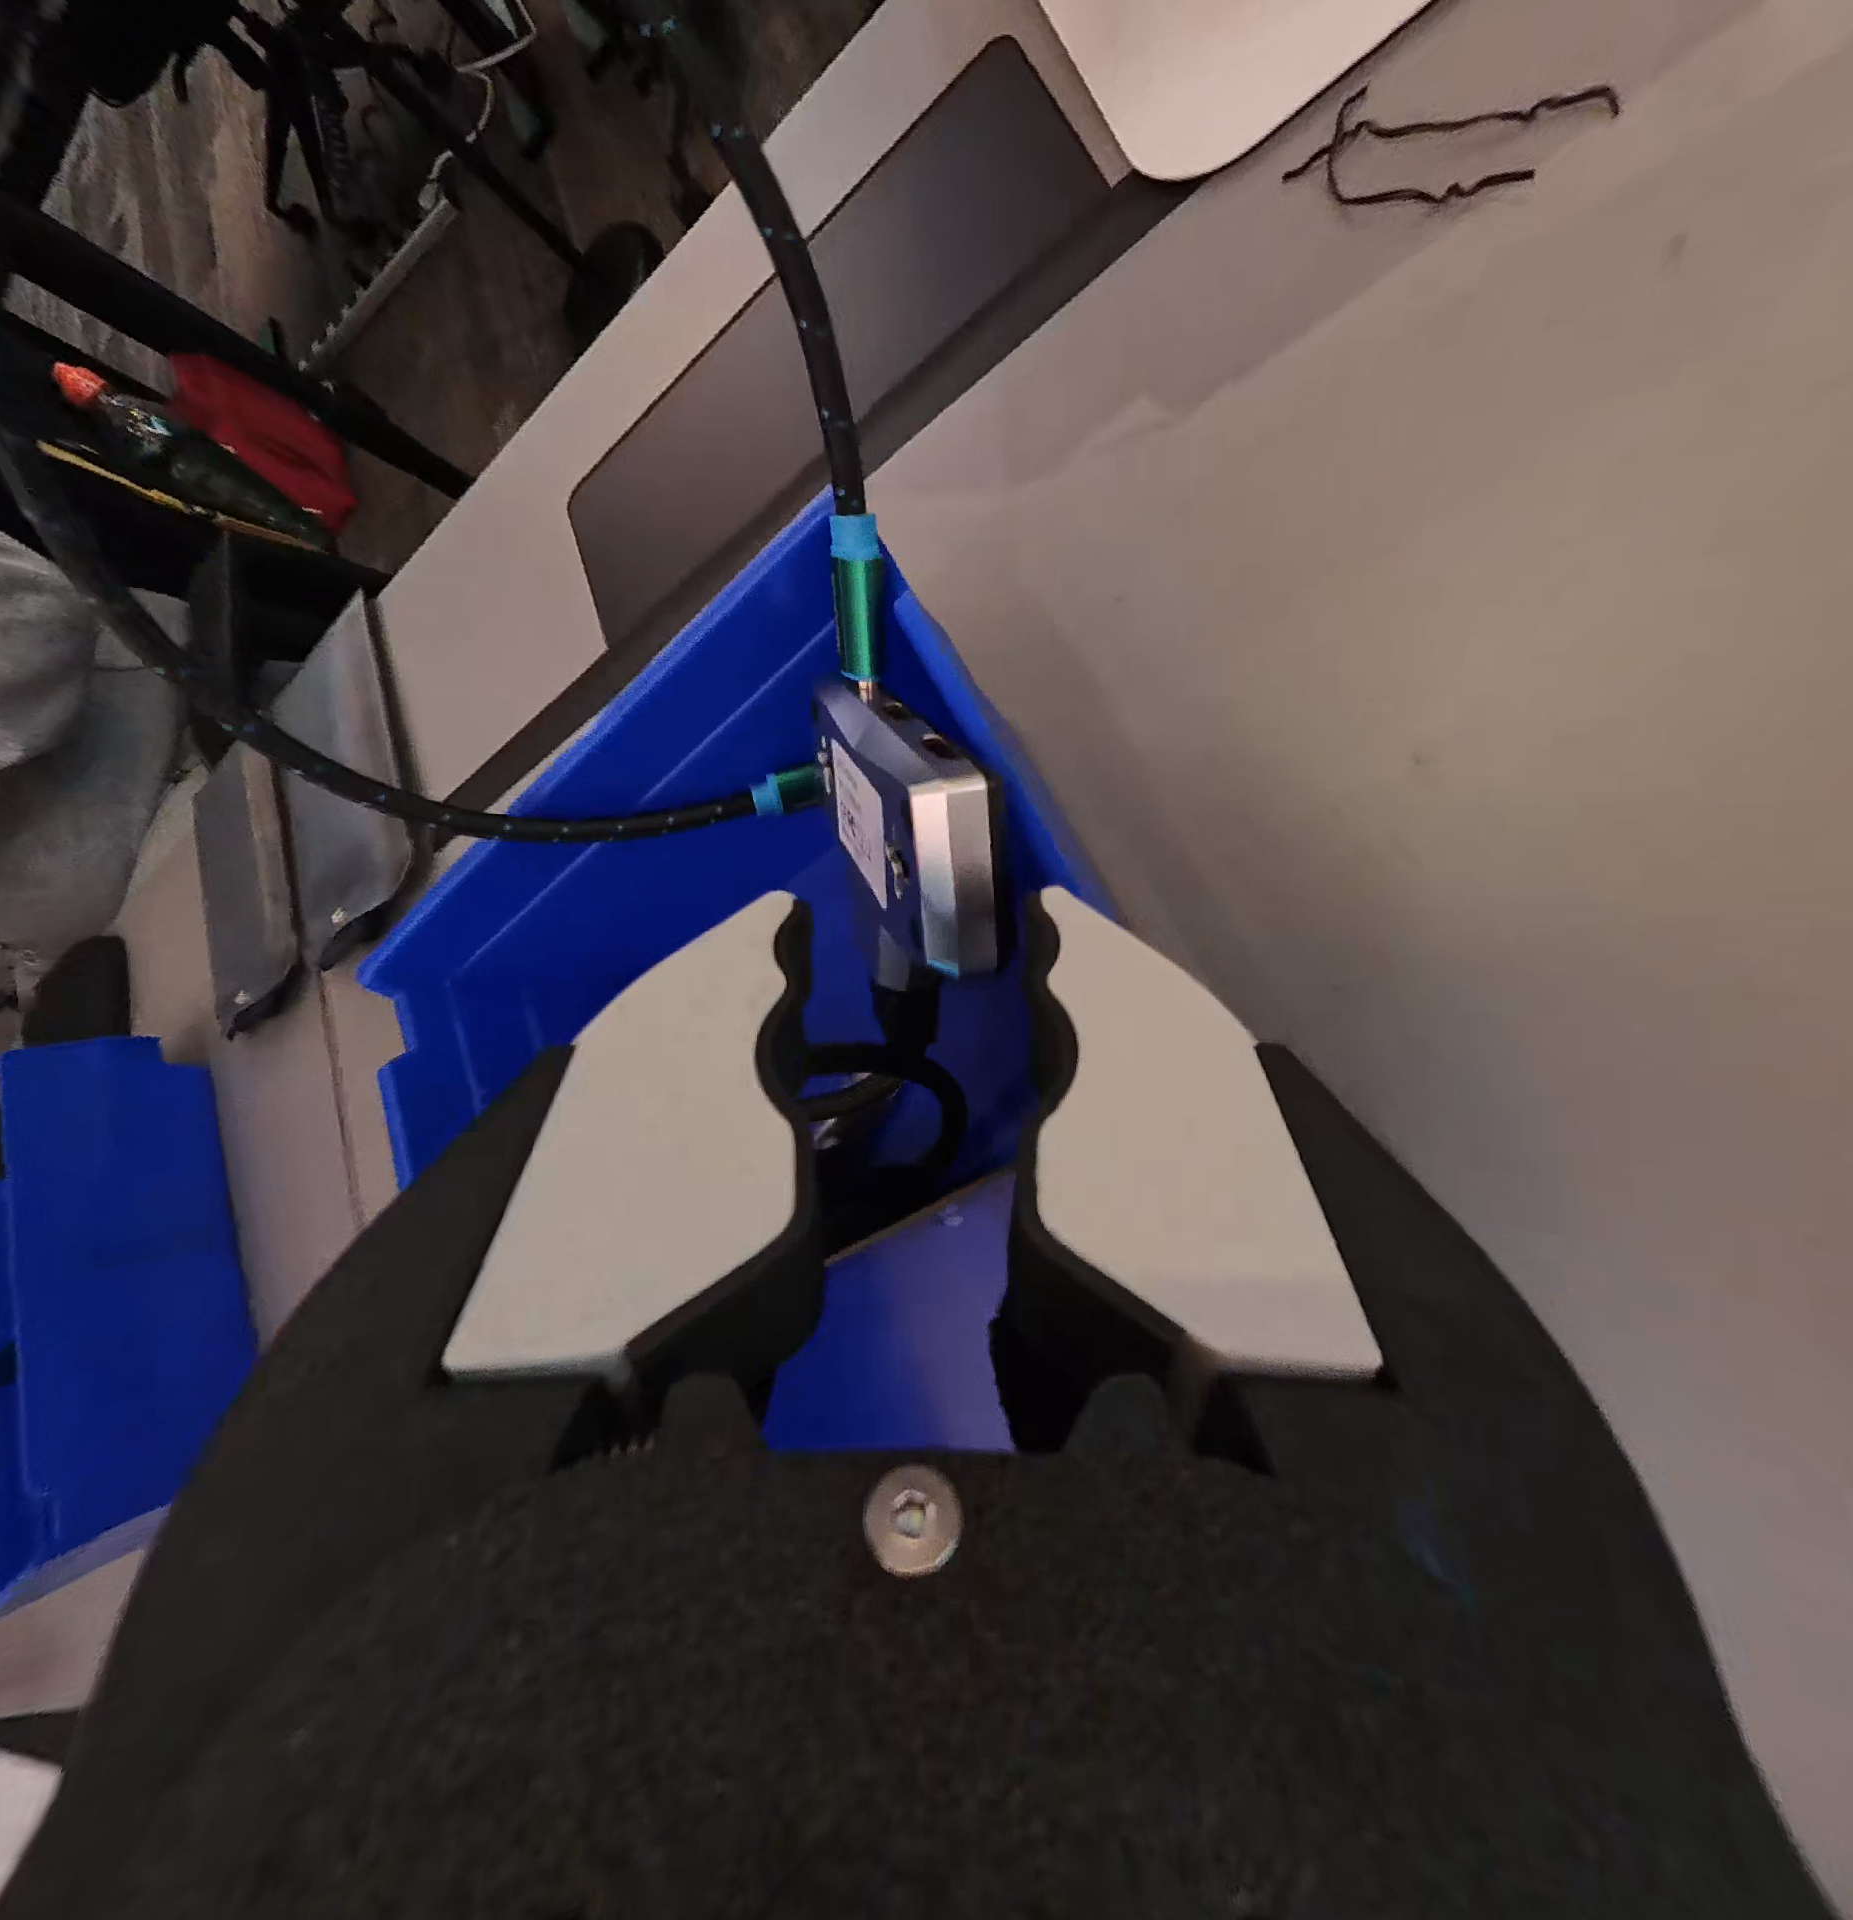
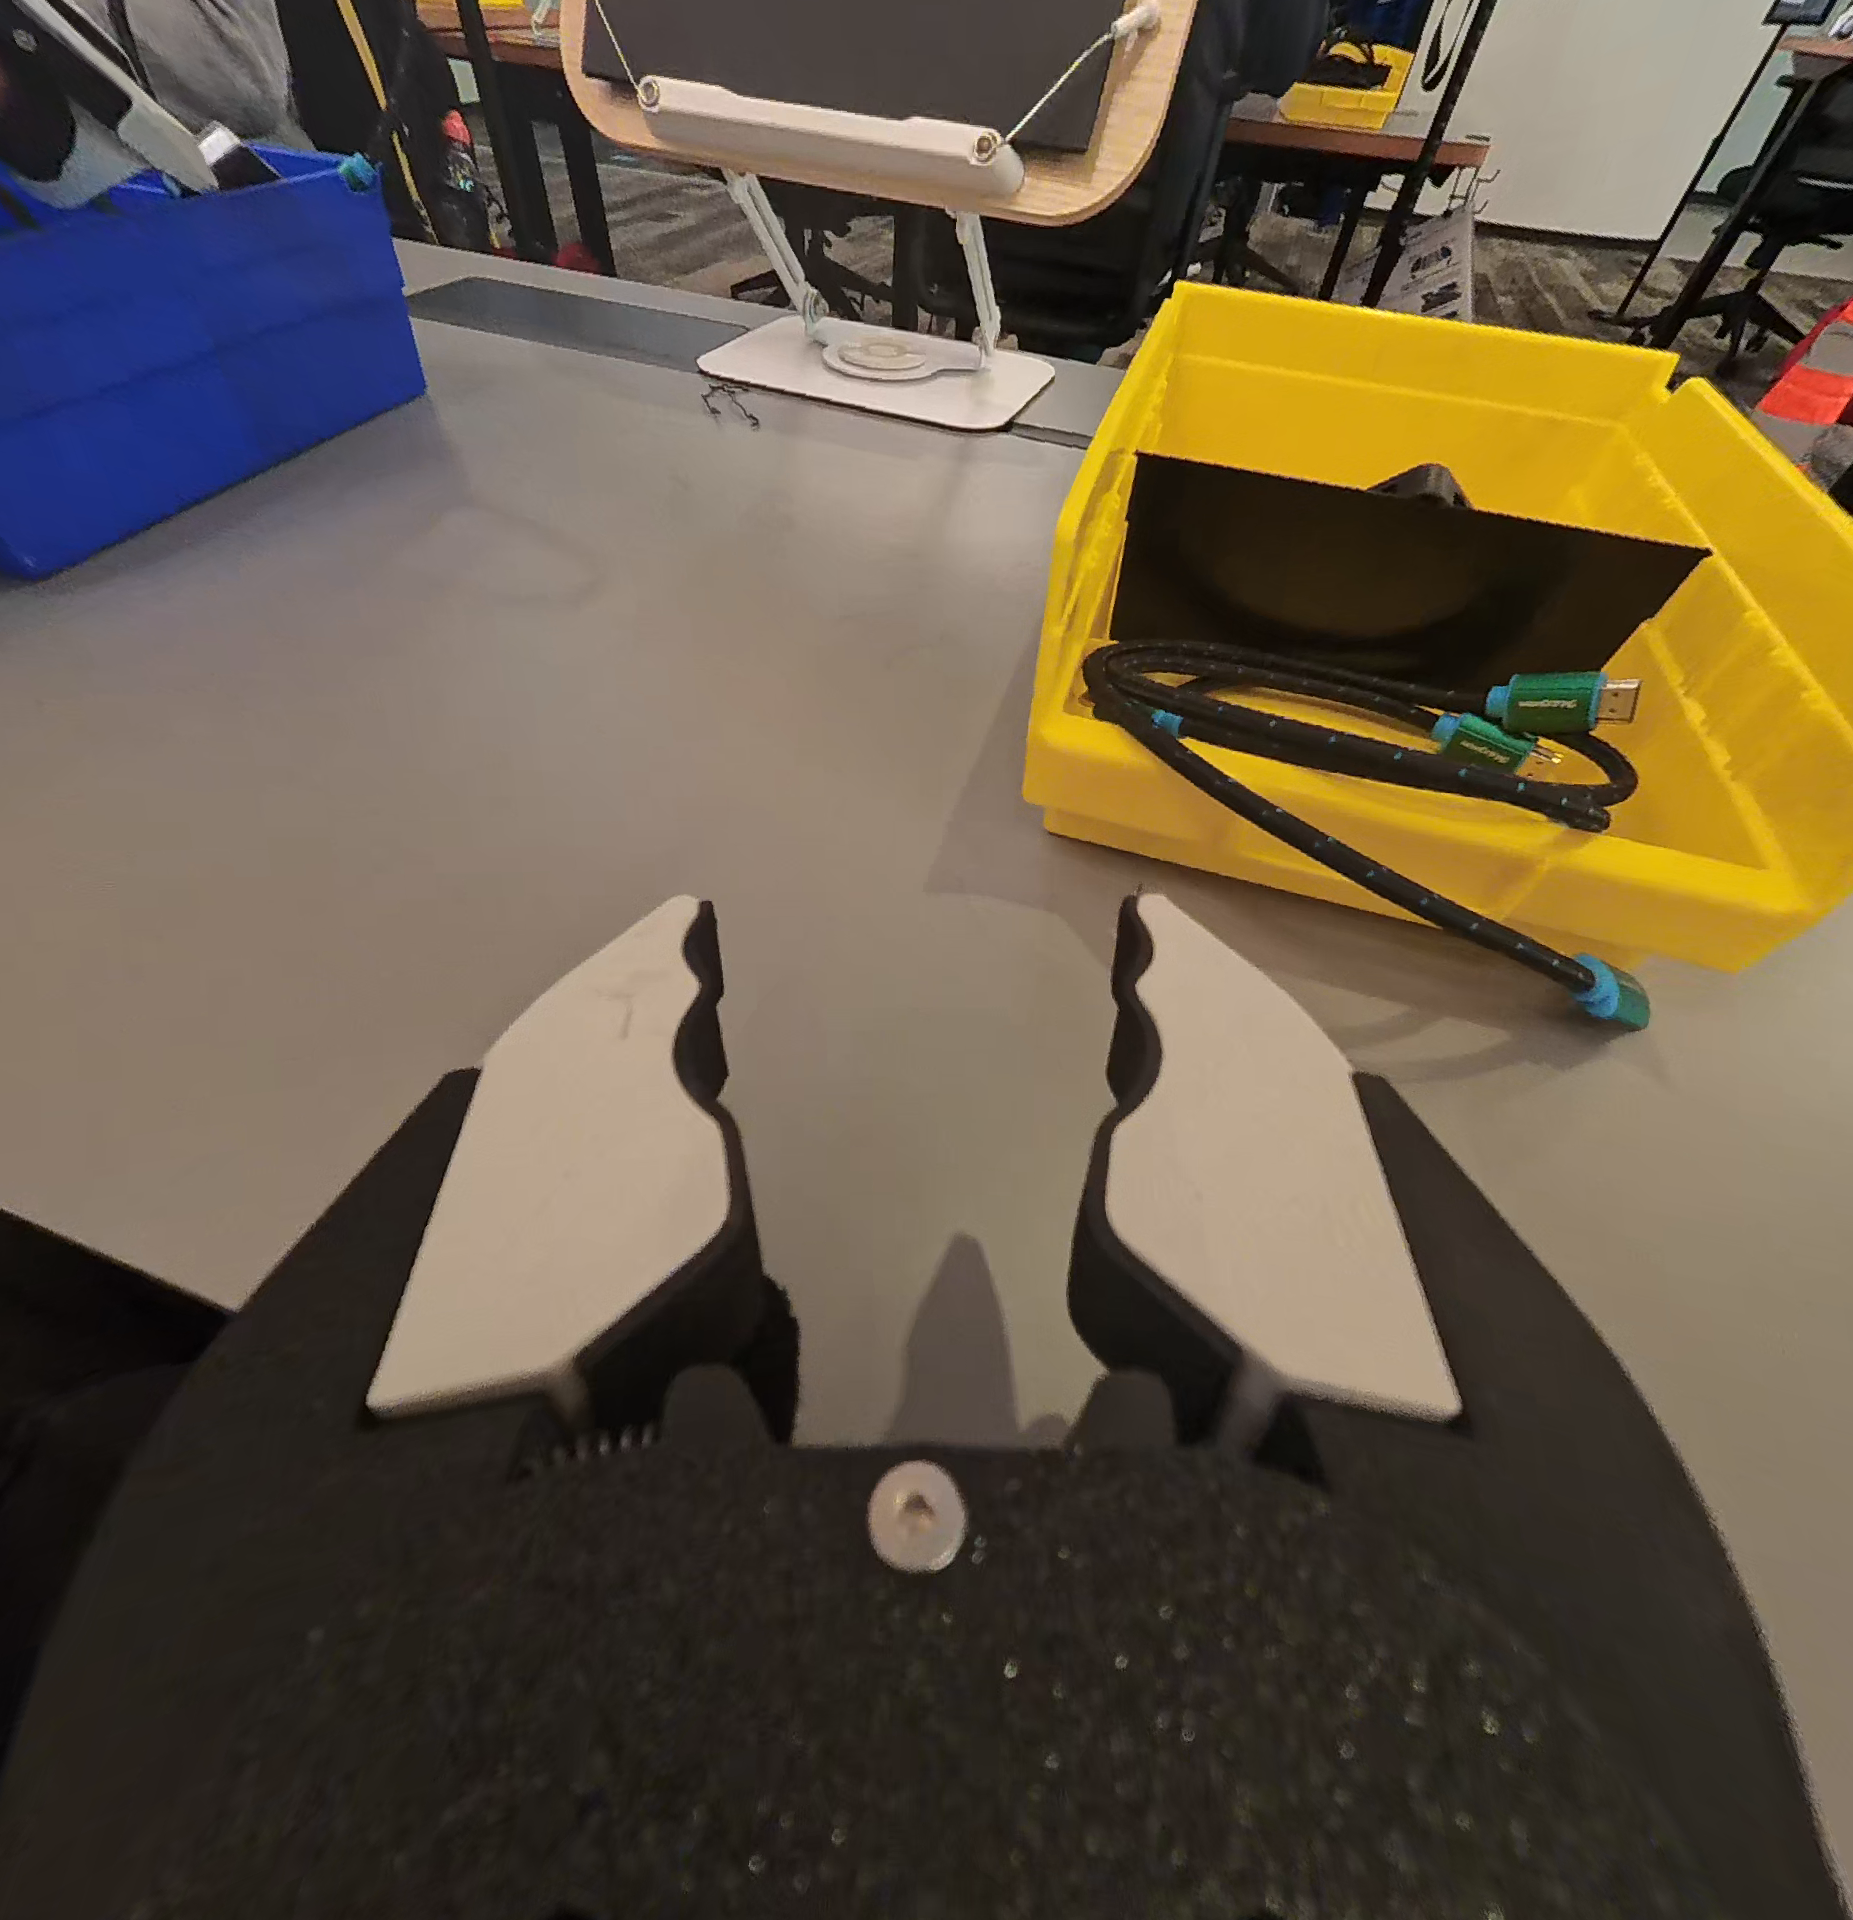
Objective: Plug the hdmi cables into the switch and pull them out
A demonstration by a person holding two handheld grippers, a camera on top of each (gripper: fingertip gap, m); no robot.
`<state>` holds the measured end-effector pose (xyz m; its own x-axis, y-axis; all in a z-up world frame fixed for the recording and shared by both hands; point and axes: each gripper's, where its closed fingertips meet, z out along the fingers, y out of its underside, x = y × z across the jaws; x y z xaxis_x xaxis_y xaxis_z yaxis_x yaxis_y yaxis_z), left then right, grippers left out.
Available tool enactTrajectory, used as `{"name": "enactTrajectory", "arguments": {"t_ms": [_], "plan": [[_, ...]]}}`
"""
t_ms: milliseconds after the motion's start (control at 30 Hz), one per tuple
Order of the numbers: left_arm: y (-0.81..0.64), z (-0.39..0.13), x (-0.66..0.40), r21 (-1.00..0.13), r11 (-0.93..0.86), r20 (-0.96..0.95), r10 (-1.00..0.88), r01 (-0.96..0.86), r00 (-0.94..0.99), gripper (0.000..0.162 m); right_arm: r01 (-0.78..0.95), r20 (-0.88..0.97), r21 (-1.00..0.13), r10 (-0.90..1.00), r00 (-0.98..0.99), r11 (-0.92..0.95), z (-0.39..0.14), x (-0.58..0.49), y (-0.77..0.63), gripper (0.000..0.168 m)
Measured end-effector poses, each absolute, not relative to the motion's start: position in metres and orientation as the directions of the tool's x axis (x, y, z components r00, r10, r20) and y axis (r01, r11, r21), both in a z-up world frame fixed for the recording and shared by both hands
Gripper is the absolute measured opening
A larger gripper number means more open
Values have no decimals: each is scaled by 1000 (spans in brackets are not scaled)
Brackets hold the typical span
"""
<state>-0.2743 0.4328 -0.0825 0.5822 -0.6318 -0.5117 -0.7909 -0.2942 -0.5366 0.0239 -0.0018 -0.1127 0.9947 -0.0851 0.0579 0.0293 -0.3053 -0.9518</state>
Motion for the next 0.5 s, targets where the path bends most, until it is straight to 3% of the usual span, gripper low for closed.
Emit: {"name": "enactTrajectory", "arguments": {"t_ms": [267, 500], "plan": [[419, -73, -268, -523, -321, -517, -617, -790, 593, 39, 33, 59, -944, -70, 996, -329, -118, 22, 5, 72], [428, -94, -288, -420, -268, -592, -643, -867, 485, 37, 21, 43, -942, -58, 997, -334, -121, 22, 6, 72]]}}
